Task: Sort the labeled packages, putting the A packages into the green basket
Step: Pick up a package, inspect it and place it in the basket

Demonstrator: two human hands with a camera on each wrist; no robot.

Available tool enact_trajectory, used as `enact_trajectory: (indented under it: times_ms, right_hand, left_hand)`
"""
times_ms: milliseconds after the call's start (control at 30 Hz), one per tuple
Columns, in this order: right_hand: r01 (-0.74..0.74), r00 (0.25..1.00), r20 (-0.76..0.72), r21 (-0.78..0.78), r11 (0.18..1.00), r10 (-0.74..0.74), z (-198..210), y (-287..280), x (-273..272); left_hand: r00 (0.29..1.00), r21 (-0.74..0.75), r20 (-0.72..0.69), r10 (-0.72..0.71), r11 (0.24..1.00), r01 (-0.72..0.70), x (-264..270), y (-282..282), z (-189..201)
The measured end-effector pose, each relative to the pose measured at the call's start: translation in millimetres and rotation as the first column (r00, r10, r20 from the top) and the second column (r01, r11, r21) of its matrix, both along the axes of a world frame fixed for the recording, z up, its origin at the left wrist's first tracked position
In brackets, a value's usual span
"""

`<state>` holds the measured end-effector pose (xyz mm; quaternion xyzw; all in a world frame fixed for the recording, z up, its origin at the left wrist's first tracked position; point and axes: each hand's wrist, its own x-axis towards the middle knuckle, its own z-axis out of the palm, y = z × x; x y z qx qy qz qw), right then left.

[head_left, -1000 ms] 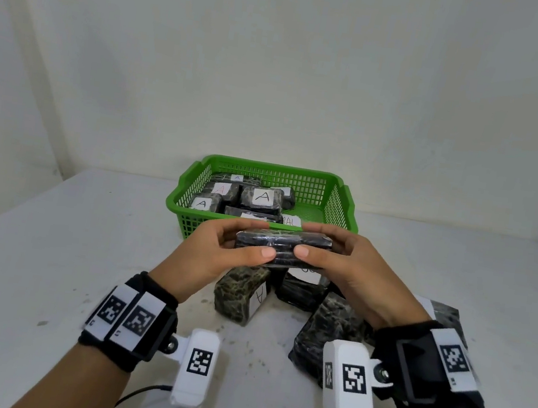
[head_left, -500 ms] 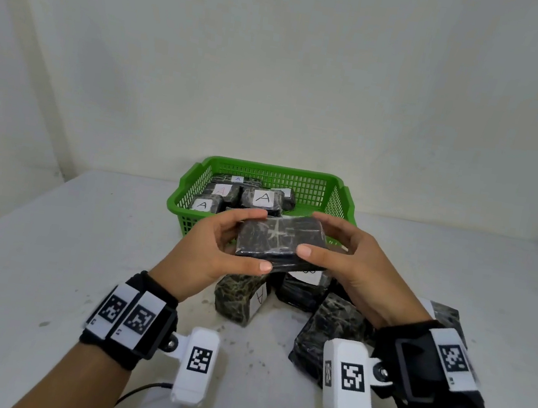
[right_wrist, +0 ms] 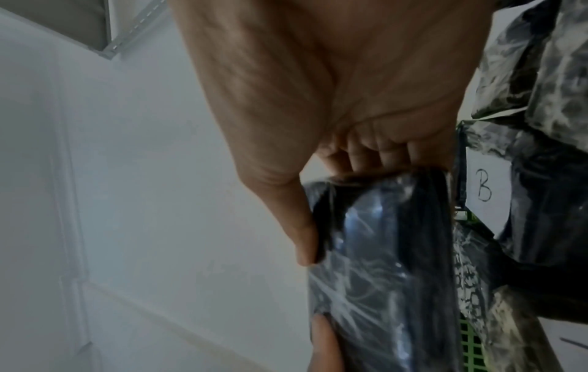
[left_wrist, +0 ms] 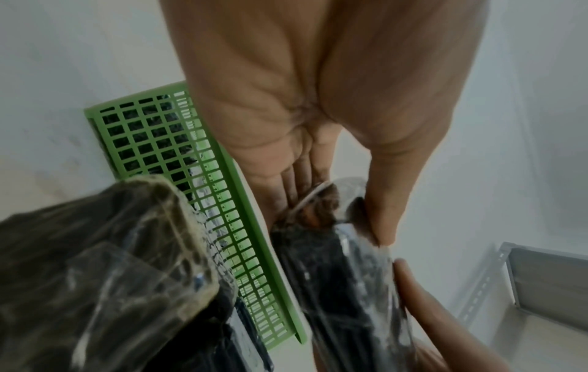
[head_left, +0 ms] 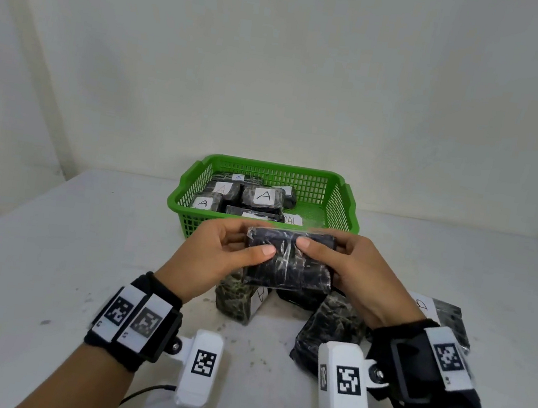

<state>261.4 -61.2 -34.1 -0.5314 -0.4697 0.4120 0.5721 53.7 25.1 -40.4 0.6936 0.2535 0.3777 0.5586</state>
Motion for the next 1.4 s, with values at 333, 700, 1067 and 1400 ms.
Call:
enact_trajectory:
  times_ms: [333, 700, 1067, 1400]
  right_hand:
    - [-0.029, 0.997, 0.077, -0.017, 0.999, 0.030, 6, -6, -3]
    - [0.062, 0.991, 0.111, 0.095, 0.994, -0.072, 13, -9, -2]
    - [-0.151, 0.976, -0.172, -0.104, 0.983, 0.132, 13, -12, -3]
    - [-0.050, 0.997, 0.066, 0.019, 0.999, 0.049, 5, 0, -3]
  left_hand:
    - [0.996, -0.051, 0.090, -0.009, 0.999, 0.013, 0, 3, -1]
    - [0.997, 0.058, -0.058, -0.057, 0.997, 0.060, -6, 7, 2]
    - [0.999, 0.098, 0.017, 0.045, 0.994, -0.046, -1, 6, -3]
    - [0.992, -0.081, -0.010, -0.123, 0.989, 0.122, 1, 1, 0]
